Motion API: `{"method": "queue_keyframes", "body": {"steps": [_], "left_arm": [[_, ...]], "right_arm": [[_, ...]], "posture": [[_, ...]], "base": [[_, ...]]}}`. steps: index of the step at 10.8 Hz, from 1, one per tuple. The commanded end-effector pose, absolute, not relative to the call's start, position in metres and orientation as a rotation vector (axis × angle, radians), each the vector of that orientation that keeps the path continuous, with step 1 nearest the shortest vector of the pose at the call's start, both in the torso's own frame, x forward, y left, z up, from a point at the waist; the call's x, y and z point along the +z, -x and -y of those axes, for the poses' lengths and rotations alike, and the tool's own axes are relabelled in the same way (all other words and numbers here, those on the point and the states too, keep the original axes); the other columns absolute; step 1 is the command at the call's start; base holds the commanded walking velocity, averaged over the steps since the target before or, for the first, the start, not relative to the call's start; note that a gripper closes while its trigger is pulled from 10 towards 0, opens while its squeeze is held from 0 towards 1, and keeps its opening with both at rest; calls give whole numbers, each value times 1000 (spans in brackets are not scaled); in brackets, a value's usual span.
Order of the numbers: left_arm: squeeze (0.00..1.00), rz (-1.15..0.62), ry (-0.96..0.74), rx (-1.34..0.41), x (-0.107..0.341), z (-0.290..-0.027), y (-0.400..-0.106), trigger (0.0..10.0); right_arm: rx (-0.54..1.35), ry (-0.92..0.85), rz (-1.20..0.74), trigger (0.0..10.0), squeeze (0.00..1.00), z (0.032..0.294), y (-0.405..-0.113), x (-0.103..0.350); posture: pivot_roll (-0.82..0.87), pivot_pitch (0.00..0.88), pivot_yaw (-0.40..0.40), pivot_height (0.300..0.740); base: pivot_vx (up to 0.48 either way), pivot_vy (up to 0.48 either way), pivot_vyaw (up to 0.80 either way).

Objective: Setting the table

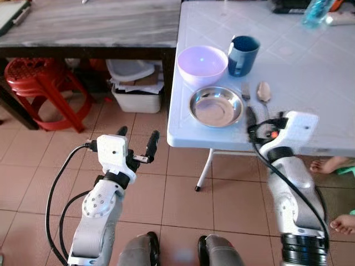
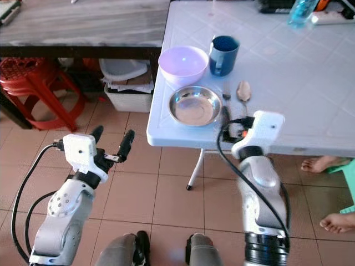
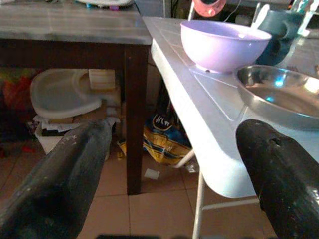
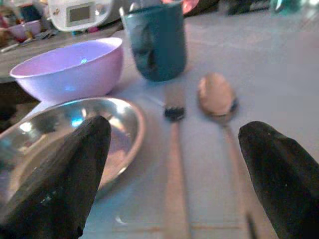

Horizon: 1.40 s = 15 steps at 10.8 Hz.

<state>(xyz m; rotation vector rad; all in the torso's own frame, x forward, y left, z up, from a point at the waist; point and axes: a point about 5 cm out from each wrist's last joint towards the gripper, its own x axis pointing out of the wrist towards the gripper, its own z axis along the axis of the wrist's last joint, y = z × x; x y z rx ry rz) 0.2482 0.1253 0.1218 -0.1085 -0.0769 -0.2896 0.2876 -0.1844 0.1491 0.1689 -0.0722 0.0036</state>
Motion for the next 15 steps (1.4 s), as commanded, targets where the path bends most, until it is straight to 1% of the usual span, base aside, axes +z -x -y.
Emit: {"method": "queue_keyframes", "body": {"steps": [1, 2, 3, 4, 5, 8, 10, 11, 12, 15], "left_arm": [[0, 71, 92, -300, 122, -126, -246, 10000], [0, 66, 92, -303, 122, -126, -245, 10000], [0, 63, 92, -305, 123, -125, -245, 10000], [0, 60, 98, -302, 122, -126, -245, 10000], [0, 58, 102, -294, 122, -127, -245, 10000], [0, 57, 107, -293, 122, -125, -245, 10000], [0, 54, 111, -297, 122, -123, -244, 10000], [0, 51, 111, -302, 121, -123, -244, 10000], [0, 50, 110, -304, 121, -123, -244, 10000], [0, 46, 105, -305, 121, -125, -243, 10000]], "right_arm": [[30, -184, 83, 10000, 835, 181, -288, 155], [56, -215, 70, 10000, 984, 177, -288, 155], [102, -240, 65, 10000, 890, 171, -287, 158], [163, -245, 79, 10000, 0, 162, -285, 163], [182, -254, 72, 10000, 0, 157, -283, 163], [195, -273, 43, 10000, 0, 154, -278, 159], [166, -321, 1, 10000, 0, 154, -273, 152], [145, -365, -20, 10000, 0, 156, -275, 147], [144, -367, -25, 10000, 0, 156, -275, 146], [167, -463, -51, 10000, 0, 148, -285, 151]], "posture": [[-25, 209, 62, 740], [-27, 211, 60, 740], [-28, 213, 60, 740], [-29, 214, 57, 740], [-30, 214, 52, 740], [-33, 214, 44, 740], [-37, 218, 43, 740], [-36, 222, 46, 740], [-34, 224, 47, 740], [-25, 229, 45, 740]], "base": [[0, 0, 0], [0, 0, 0], [0, 0, 0], [0, 0, 0], [0, 0, 0], [0, 0, 0], [0, 0, 0], [0, 0, 0], [0, 0, 0], [0, 0, 0]]}}
